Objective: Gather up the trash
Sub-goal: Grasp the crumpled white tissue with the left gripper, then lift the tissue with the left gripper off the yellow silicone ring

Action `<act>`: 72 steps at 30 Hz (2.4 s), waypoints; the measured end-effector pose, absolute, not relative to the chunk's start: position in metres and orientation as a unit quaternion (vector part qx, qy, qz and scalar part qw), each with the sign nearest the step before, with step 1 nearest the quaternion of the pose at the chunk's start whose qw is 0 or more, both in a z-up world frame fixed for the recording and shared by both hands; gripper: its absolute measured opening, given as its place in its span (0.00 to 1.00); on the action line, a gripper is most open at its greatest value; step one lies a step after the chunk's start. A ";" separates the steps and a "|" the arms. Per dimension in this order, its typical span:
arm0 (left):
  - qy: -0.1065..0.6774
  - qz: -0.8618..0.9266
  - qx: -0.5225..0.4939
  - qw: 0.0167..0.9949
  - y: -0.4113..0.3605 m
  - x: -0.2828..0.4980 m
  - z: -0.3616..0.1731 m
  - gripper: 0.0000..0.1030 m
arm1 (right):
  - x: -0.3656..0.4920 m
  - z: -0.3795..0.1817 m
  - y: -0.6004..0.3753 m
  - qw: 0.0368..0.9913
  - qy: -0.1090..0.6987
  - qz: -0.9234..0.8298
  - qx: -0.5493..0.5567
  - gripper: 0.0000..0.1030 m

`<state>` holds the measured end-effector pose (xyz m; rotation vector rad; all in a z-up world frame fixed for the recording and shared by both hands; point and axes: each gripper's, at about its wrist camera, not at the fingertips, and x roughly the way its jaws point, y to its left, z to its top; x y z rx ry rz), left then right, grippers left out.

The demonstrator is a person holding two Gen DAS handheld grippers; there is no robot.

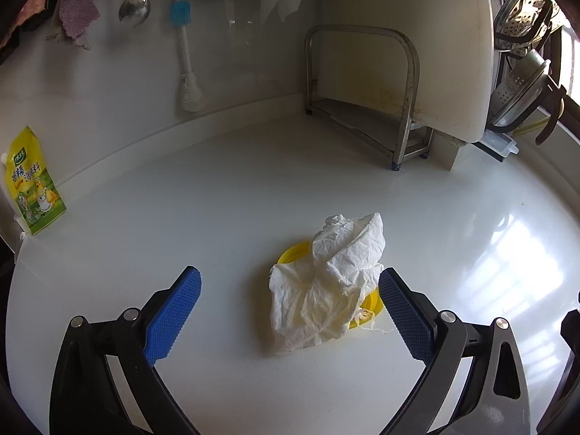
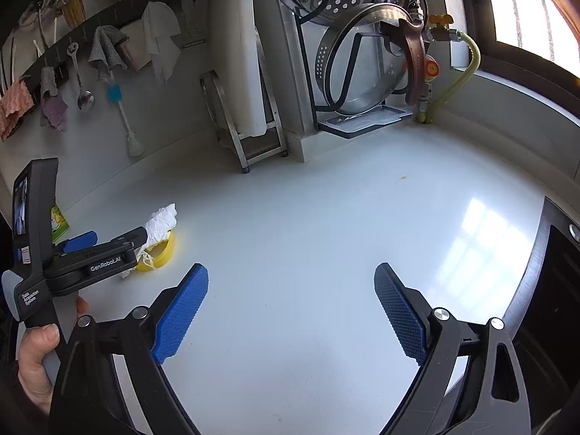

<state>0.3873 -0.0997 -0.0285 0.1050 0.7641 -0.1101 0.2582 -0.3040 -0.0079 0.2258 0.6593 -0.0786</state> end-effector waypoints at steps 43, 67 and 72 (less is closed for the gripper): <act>0.385 -0.107 0.002 0.917 -0.035 0.319 0.002 0.14 | 0.258 -0.012 -0.210 0.934 0.347 0.088 0.005 0.86; 0.379 -0.098 0.064 0.918 -0.073 0.343 -0.021 0.59 | 0.259 -0.017 -0.246 0.933 0.342 0.086 0.070 0.86; 0.402 -0.103 0.069 0.907 -0.078 0.348 -0.030 0.24 | 0.259 -0.017 -0.248 0.934 0.340 0.084 0.074 0.86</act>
